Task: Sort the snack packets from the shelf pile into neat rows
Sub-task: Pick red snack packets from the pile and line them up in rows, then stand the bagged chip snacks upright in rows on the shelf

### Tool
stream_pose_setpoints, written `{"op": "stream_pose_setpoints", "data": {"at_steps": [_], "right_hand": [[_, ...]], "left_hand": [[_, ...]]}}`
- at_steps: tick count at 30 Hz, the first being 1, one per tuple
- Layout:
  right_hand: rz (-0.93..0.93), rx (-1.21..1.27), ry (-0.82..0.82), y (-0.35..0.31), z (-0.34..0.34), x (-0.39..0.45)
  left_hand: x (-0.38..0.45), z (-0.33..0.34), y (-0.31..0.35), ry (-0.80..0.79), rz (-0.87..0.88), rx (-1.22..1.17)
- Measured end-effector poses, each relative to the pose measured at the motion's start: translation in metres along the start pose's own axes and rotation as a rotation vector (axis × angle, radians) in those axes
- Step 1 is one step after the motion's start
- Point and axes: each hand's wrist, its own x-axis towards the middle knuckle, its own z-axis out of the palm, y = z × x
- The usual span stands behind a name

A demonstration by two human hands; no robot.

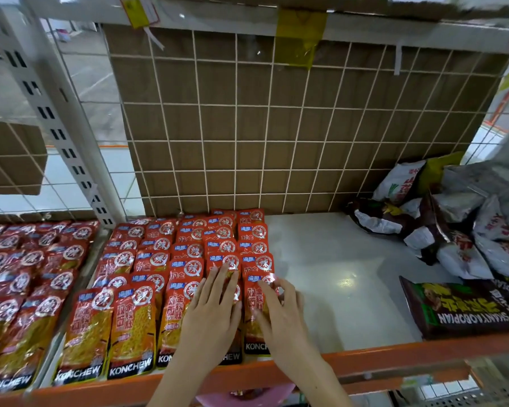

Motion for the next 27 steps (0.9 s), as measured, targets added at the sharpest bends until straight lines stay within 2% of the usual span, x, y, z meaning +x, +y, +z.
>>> {"op": "stream_pose_setpoints", "data": {"at_steps": [5,9,11,12,14,17,20,24,27], "right_hand": [[0.024,-0.19,0.12,-0.01,0.001,-0.004],[0.022,-0.162,0.021,-0.016,-0.001,-0.006],[0.039,-0.119,-0.039,-0.014,-0.007,-0.006],[0.039,-0.083,-0.056,-0.016,-0.014,-0.007],[0.022,-0.009,-0.045,-0.011,-0.021,-0.009],[0.042,0.011,0.064,0.005,-0.041,-0.024],[0.176,0.025,0.236,0.037,-0.068,-0.051],[0.461,0.086,0.518,0.091,-0.106,-0.083],[0.669,0.02,0.647,0.127,-0.13,-0.097]], "left_hand": [[0.0,-0.003,-0.001,-0.046,-0.014,-0.042],[0.002,0.001,-0.004,-0.064,0.032,0.031],[0.008,-0.002,-0.004,0.001,0.042,0.076],[0.014,-0.01,-0.002,-0.026,0.027,0.038],[0.021,-0.03,0.006,-0.181,-0.022,0.048],[0.035,-0.041,0.023,-0.125,-0.027,0.009],[0.047,-0.04,0.052,-0.064,0.112,-0.063],[0.068,-0.046,0.131,-0.094,0.36,-0.055],[0.087,-0.04,0.193,-0.079,0.417,-0.046]]}}
